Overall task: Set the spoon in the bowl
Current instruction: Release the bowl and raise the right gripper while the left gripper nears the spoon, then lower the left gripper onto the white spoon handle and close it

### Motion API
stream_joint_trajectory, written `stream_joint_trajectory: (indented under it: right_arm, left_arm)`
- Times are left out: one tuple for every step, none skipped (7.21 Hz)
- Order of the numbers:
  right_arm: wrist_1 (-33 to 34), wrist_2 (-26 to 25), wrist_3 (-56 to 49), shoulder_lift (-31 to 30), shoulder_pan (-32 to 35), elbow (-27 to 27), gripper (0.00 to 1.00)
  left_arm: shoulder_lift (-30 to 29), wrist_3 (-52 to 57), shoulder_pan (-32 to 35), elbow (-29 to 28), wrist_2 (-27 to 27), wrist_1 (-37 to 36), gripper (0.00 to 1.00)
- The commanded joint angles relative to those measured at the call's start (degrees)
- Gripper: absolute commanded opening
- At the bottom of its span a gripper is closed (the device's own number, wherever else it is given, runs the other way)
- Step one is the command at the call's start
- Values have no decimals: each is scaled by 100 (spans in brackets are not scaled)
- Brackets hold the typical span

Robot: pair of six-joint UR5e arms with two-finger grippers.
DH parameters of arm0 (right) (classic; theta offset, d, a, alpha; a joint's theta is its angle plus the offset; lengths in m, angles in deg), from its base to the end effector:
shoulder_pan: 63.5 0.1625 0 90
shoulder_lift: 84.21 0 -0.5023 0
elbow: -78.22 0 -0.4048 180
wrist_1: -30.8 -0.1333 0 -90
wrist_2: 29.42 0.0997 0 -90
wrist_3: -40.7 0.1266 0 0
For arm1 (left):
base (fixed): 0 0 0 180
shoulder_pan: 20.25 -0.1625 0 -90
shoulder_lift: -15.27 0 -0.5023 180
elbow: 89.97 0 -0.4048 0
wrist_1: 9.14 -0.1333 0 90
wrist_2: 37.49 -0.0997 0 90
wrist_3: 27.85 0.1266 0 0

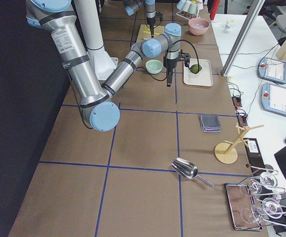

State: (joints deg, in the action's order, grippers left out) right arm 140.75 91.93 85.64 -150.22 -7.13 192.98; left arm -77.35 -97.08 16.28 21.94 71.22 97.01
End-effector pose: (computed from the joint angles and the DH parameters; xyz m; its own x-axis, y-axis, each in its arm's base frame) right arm -0.2820 -0.5457 0.3638 0.7479 0.0329 0.6630 -0.0607 0.9980 0.0190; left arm 0.3828 -0.3989 0.5222 0.7101 -0.1080 -0.6957 0.1540 0.9881 0.0037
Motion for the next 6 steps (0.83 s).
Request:
stream_joint_trajectory:
  right_arm:
    - [0,11,15,-8,5,-6,100]
    - [0,11,24,-8,5,-6,100]
    - [0,3,41,-8,-3,-6,100]
    - [0,3,41,-8,-21,-14,100]
    - [0,3,41,9,-21,-14,100]
    - [0,3,41,9,-21,-23,100]
  left_arm:
    - [-62,-29,-162,-169,1,11,100]
    - [-89,-29,-163,-265,1,20,100]
    - [-255,-37,-163,-414,1,11,100]
    - [-274,-37,-163,-485,1,20,100]
    - [-274,-37,-163,-460,19,20,99]
    - [-257,-37,-146,-442,36,142,98]
